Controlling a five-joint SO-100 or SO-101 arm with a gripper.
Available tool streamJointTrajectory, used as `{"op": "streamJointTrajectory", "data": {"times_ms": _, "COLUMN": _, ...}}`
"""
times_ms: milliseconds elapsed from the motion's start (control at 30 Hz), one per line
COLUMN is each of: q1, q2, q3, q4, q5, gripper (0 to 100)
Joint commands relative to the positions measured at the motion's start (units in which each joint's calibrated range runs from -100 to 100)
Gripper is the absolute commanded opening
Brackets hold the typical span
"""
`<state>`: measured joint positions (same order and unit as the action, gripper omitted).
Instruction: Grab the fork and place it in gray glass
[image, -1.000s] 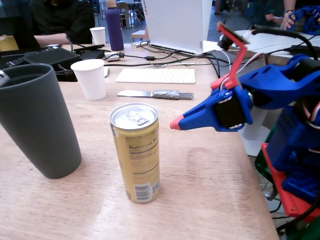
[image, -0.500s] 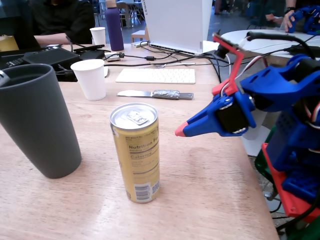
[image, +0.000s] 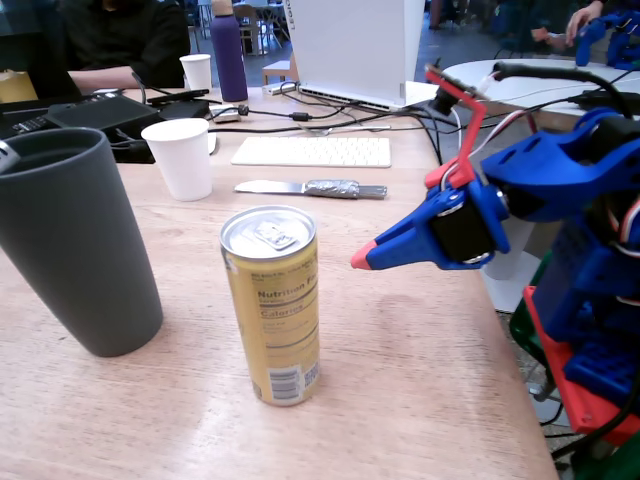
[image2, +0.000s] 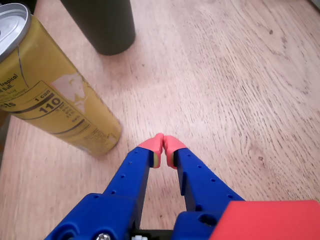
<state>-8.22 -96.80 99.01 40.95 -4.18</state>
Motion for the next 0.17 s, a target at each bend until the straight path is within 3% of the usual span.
{"op": "streamJointTrajectory", "data": {"times_ms": 0, "q1": -0.6, "q2": -0.5, "q3": 0.4, "q4": -0.8, "q5": 0.1, "gripper": 0}}
{"op": "streamJointTrajectory", "data": {"times_ms": 133, "q1": -0.7, "q2": -0.5, "q3": 0.4, "q4": -0.8, "q5": 0.1, "gripper": 0}}
